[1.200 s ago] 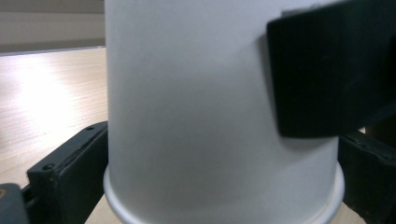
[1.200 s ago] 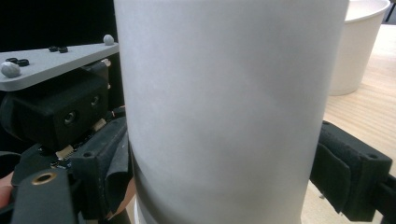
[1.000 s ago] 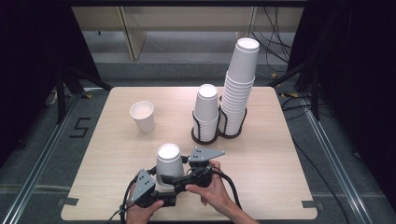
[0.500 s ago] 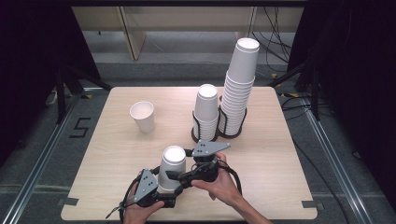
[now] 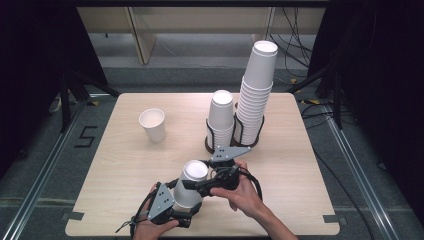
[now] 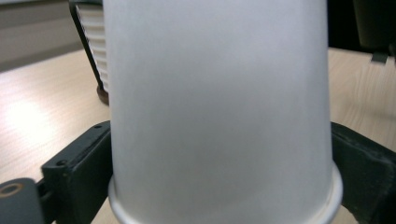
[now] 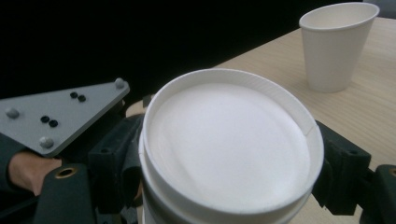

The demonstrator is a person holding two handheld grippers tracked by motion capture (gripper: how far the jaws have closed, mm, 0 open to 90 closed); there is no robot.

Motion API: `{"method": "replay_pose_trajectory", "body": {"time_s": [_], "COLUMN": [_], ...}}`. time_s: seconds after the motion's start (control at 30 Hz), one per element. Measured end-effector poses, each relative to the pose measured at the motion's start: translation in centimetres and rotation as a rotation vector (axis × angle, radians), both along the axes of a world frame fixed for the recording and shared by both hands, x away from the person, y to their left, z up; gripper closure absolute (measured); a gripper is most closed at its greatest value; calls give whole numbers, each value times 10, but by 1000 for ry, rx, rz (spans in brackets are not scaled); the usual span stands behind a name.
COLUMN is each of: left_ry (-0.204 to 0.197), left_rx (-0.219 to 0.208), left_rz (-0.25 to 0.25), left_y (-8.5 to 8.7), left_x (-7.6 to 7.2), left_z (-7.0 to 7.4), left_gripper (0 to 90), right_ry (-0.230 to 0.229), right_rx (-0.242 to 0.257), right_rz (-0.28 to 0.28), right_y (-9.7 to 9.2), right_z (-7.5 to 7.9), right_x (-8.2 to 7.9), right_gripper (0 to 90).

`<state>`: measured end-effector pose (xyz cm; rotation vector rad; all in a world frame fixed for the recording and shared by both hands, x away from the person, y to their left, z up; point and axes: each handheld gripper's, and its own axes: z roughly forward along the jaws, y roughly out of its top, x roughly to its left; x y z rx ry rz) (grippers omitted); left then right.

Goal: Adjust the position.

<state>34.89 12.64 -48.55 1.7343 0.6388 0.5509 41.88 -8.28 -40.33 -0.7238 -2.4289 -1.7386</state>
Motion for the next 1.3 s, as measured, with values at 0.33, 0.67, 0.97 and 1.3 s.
{"method": "replay_pose_trajectory", "body": {"time_s": [0.33, 0.67, 0.97, 1.3], "left_ry": [-84, -44, -51, -62], "left_rx": [-54, -59, -63, 2], "left_rz": [57, 45, 47, 27], "left_y": [4, 5, 6, 9], "left_x": [-2, -1, 0, 0], "left_z": [4, 2, 2, 7], "left_gripper": [27, 38, 32, 95], "right_ry": [49, 89, 120, 134], "right_rx": [135, 147, 158, 137], "right_rz": [-48, -51, -57, -42], "right_y": [-5, -6, -7, -9], "right_z": [3, -5, -8, -8], "right_x": [1, 5, 6, 8], "right_gripper": [237, 235, 236, 214]}}
